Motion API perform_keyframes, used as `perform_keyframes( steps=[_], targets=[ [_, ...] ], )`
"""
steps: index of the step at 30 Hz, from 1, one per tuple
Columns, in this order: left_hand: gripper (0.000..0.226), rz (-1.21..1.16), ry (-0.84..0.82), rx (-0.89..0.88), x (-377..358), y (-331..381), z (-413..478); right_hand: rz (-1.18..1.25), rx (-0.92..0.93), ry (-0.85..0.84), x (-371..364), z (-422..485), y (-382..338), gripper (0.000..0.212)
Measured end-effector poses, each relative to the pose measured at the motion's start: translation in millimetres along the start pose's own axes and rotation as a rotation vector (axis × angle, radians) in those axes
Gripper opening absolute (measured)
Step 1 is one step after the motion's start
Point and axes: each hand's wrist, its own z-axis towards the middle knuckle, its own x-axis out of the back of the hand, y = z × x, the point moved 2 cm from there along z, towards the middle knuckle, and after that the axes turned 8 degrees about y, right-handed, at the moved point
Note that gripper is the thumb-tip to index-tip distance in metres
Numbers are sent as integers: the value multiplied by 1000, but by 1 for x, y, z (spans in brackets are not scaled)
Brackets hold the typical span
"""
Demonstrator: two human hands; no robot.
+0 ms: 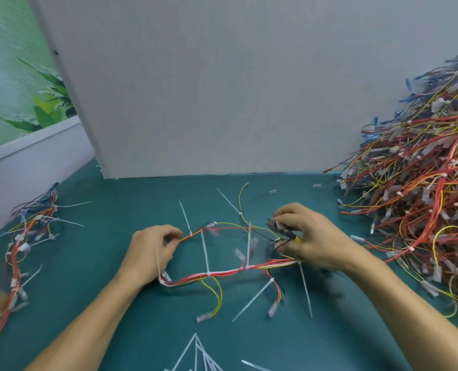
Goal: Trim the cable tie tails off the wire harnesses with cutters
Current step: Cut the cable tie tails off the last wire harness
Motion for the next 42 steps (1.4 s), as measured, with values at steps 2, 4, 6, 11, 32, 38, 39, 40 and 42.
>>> perform_keyframes(
  steps=[2, 4, 6, 11, 32, 38, 39, 40, 42],
  targets=[
    [12, -9, -15, 32, -2, -3, 6, -31, -10, 37, 14, -2, -2, 30],
    [10, -9, 15, 67, 0, -7, 11, -99, 10, -21, 19, -5, -6, 16],
    [11, -56, 82, 126, 4, -11, 17, -219, -7, -144, 17, -9, -11, 6],
    [13, -286, 314, 197, 28, 3, 21, -546, -96, -111, 1, -3, -23, 19],
    [24, -33, 363, -1121, 7, 133, -83, 155, -505, -190, 53, -46, -14, 59],
    [24, 10, 165, -1166, -24, 146, -73, 104, -505, 9, 39, -53, -5, 15],
    [26, 28, 126, -1154, -29, 148, -72, 108, -491, 34, 37, -53, -4, 13],
    [28, 39, 85, -1126, -33, 148, -70, 107, -477, 56, 36, -53, -4, 12],
    [33, 30, 6, -1056, -39, 148, -66, 83, -449, 91, 33, -54, -6, 11]
  ],
)
